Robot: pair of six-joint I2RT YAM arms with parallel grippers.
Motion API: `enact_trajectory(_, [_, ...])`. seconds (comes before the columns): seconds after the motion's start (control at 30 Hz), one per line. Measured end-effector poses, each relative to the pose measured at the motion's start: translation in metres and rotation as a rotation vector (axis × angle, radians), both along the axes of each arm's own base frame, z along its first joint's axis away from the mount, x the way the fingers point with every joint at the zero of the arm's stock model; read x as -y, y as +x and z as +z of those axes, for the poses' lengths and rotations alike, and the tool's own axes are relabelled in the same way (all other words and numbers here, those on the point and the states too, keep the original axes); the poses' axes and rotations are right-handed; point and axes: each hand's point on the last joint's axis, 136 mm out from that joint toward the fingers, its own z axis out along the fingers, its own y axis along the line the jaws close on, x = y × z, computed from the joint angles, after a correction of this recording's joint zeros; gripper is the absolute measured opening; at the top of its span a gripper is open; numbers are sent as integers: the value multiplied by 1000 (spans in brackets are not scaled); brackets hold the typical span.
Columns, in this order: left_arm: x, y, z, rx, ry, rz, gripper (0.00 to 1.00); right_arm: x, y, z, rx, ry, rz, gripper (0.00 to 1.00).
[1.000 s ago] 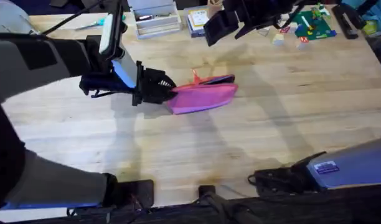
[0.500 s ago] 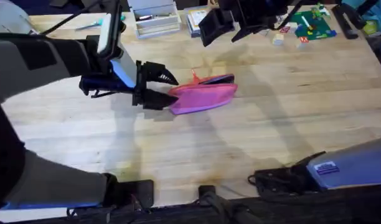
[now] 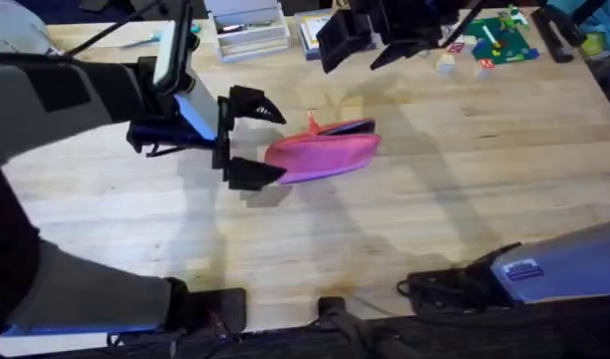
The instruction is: Unzip the bag, pick up the pens from the table one at a time and place them inside, then zip the bag closed.
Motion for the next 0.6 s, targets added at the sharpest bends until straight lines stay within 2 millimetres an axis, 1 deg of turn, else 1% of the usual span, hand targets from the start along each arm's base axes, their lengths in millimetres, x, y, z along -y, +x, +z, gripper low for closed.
enact_trajectory(0.13, [-7, -2, -1, -29, 19, 20, 995, 0, -1, 0, -7, 1, -6, 998])
enact_trajectory(0.27, [-23, 1, 9, -13, 36, 79, 995, -6, -6, -1, -16, 0, 8, 998])
enact_trajectory(0.47, [-59, 2, 32, 17, 70, 211, 995, -30, -21, -2, -25, -3, 79, 998])
enact_trajectory(0.5, [-71, -1, 37, 8, 92, 257, 995, -40, -28, -2, -26, -4, 111, 998])
enact_trajectory(0.6, [-80, -4, 39, -2, 113, 289, 995, -49, -35, -3, -29, -6, 139, 998])
